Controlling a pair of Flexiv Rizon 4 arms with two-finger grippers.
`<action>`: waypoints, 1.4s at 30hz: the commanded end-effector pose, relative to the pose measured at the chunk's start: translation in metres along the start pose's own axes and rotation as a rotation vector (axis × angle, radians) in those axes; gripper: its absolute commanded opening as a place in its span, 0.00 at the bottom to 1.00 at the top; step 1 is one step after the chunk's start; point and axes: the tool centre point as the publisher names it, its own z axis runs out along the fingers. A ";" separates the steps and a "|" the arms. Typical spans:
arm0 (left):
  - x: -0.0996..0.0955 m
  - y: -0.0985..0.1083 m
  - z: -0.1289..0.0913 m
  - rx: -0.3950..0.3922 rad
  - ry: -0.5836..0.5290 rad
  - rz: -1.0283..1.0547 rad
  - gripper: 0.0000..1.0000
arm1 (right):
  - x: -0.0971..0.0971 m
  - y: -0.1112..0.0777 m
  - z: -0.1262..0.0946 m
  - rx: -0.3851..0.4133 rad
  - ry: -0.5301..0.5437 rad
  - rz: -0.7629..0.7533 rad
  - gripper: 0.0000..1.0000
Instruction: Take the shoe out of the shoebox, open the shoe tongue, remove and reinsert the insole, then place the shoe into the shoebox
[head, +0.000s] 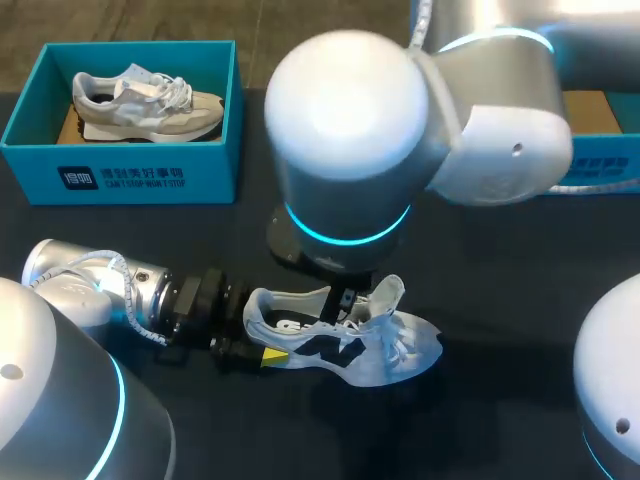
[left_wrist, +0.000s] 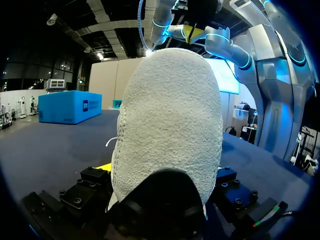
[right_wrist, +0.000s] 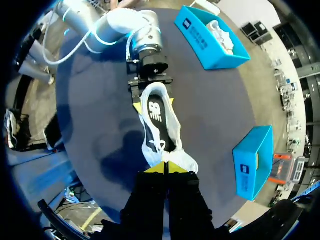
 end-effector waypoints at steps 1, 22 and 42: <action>0.000 0.003 0.000 -0.001 -0.003 0.000 0.00 | 0.004 0.016 0.019 0.012 0.010 -0.025 0.00; 0.000 0.003 0.000 -0.001 -0.003 0.000 0.00 | 0.005 0.044 0.054 0.036 -0.015 -0.139 0.00; 0.000 0.003 0.000 -0.001 -0.003 0.000 0.00 | 0.010 0.064 0.138 -0.041 0.016 -0.233 0.00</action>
